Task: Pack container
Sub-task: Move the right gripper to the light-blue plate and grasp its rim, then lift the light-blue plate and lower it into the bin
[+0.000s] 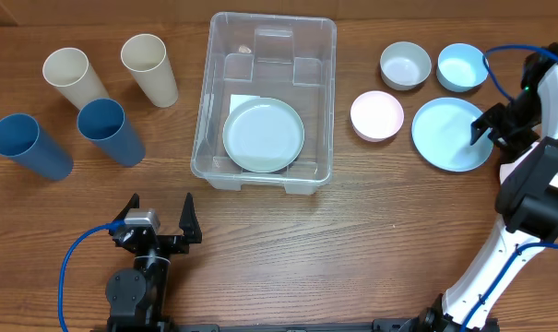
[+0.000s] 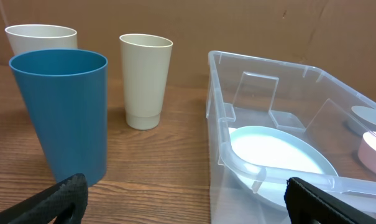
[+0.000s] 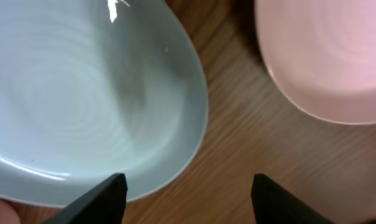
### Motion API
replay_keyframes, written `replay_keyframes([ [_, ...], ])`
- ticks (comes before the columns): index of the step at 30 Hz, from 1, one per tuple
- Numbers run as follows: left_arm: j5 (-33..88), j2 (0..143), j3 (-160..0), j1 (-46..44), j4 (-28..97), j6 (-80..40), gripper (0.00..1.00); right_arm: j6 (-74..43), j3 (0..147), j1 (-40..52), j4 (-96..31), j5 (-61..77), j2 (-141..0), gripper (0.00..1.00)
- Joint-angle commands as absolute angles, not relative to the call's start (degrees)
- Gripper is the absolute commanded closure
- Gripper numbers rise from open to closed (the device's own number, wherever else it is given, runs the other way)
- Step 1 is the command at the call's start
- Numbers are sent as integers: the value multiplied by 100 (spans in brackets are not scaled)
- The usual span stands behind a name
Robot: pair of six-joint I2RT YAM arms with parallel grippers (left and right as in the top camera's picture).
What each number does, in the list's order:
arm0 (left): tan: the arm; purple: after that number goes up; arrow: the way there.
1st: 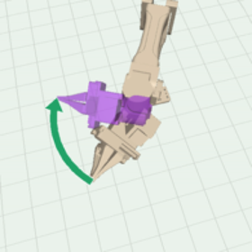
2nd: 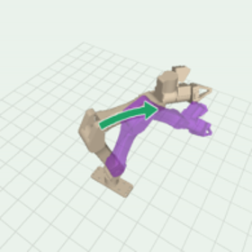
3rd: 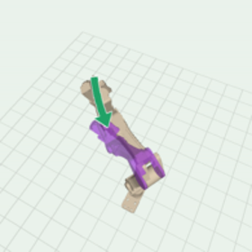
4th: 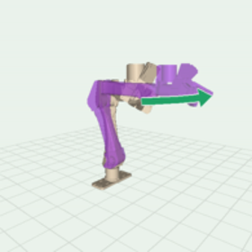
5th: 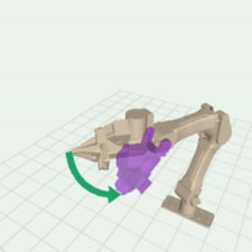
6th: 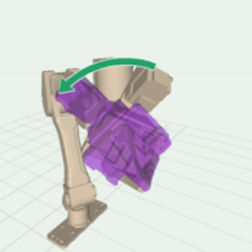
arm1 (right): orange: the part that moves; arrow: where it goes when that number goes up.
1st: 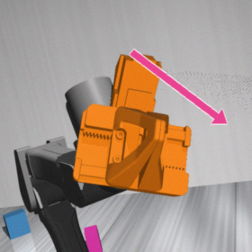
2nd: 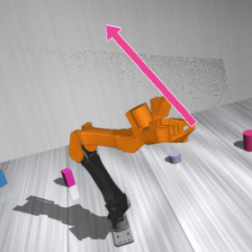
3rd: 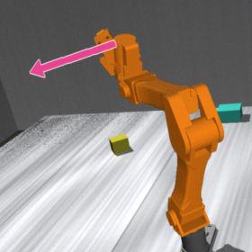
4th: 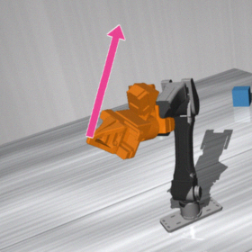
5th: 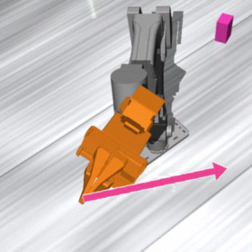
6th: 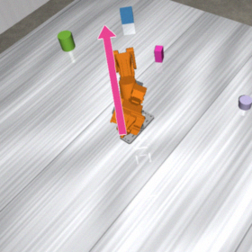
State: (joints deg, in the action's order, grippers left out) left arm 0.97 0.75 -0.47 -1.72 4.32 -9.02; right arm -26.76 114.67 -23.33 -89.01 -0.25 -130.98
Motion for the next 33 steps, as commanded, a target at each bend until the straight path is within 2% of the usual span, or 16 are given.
replay_keyframes([
  [1,64,25,-27,-115,445,-858,0,-2825,10916,-2158,-8527,-36,-12857,36],
  [5,64,25,-27,-115,445,-858,0,-2836,10346,-2132,-8079,23,-12857,46],
  [8,64,25,-27,-115,445,-858,0,-2834,10193,-2132,-7957,27,-12857,68],
  [12,64,25,-27,-115,445,-858,0,-2832,10193,-2132,-7975,23,-12857,90],
  [14,64,25,-27,-115,445,-858,0,-2829,10193,-2132,-7996,23,-12857,94],
  [26,64,25,-27,-115,445,-858,0,-2547,10232,-2150,-7905,5,-12726,96],
  [33,64,25,-27,-115,445,-858,0,-2502,11059,-2150,-8090,1,-12191,96],
])
